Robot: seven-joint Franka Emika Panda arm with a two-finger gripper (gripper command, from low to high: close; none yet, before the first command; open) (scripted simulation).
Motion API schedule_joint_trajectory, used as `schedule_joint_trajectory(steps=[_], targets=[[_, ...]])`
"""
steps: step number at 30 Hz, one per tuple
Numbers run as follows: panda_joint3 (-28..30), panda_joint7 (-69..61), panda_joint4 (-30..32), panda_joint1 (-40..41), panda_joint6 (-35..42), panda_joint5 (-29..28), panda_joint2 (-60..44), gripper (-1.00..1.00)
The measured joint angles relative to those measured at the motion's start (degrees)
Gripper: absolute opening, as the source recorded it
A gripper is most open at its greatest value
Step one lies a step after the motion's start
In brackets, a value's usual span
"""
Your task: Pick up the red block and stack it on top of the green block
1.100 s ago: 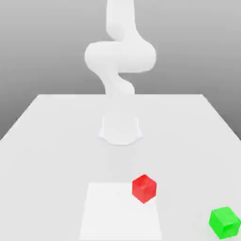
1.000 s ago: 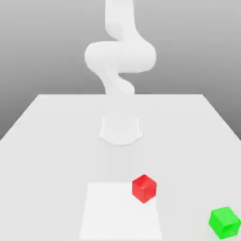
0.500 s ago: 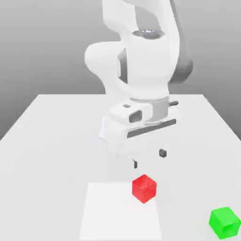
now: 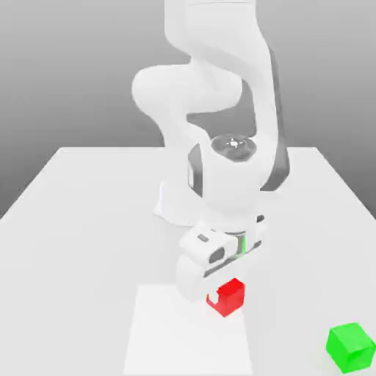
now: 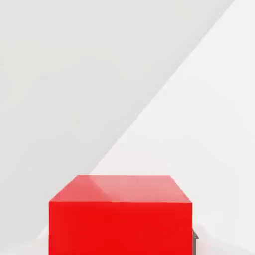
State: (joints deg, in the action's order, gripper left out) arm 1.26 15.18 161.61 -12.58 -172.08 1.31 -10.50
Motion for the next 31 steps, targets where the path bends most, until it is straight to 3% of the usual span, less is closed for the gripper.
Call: schedule_joint_trajectory(steps=[7, 21, 25, 26, 31], targets=[[0.0, 1.5, 0.4, 0.0, 11.2, -2.1, 11.6, -1.0], [-7.5, 3.9, -27.6, -9.5, 26.0, -4.2, -1.7, -1.0], [-7.4, 4.9, -30.1, -10.8, 21.3, -5.4, -9.0, -1.0], [-7.0, 5.1, -30.3, -11.1, 19.8, -5.7, -10.6, 1.0], [-7.0, 5.1, -30.3, -11.1, 19.8, -5.7, -10.6, 1.0]])
